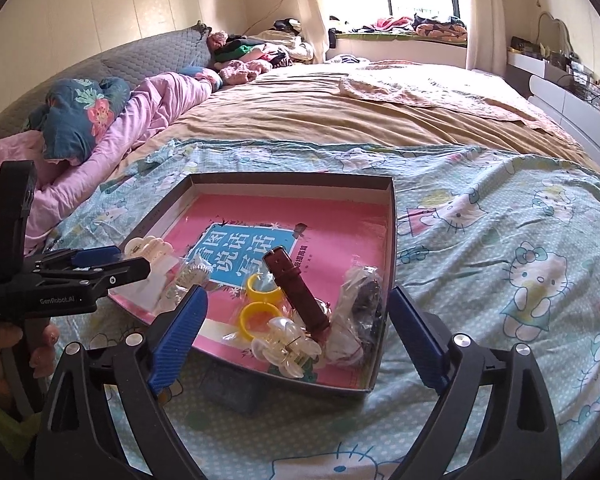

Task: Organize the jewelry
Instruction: 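Open the left tool to drop the card in the tray while the right tool releases the watch there, then withdraw both tools from the tray toward the spiral hair tie and blue box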

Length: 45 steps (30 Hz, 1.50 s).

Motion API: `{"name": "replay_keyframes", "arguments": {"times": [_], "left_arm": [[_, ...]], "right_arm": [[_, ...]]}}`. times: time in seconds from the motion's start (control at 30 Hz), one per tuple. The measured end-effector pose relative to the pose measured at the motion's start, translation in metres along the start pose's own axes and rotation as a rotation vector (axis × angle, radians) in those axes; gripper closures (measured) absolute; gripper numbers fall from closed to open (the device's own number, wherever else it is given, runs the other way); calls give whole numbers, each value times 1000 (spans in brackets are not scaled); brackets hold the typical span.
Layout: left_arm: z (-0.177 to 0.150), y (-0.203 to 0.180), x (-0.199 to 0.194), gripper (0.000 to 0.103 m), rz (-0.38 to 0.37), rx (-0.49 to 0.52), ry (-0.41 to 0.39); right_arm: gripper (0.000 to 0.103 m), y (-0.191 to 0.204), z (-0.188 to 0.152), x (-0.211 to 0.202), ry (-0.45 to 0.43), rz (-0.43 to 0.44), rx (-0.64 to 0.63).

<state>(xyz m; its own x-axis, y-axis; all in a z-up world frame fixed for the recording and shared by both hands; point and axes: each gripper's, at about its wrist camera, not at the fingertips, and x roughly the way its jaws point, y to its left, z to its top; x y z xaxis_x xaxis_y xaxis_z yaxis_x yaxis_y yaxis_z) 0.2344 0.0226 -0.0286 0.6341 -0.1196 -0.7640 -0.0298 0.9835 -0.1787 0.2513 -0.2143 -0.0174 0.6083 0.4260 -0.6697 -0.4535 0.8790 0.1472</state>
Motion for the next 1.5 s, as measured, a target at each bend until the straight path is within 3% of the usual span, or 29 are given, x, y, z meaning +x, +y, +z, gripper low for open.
{"name": "replay_keyframes", "arguments": {"times": [0.37,1.03,1.5], "left_arm": [[5,-2,-31,10,5,-3,-56],[-3,-4,-90,10,21,-8,-160],[-25,-7,-100,10,53,22,-143]], "right_arm": [[10,6,3,-30,-52,3,-14],[5,27,-1,-84,-119,20,-55],[5,40,-19,-93,-95,39,-74]]}}
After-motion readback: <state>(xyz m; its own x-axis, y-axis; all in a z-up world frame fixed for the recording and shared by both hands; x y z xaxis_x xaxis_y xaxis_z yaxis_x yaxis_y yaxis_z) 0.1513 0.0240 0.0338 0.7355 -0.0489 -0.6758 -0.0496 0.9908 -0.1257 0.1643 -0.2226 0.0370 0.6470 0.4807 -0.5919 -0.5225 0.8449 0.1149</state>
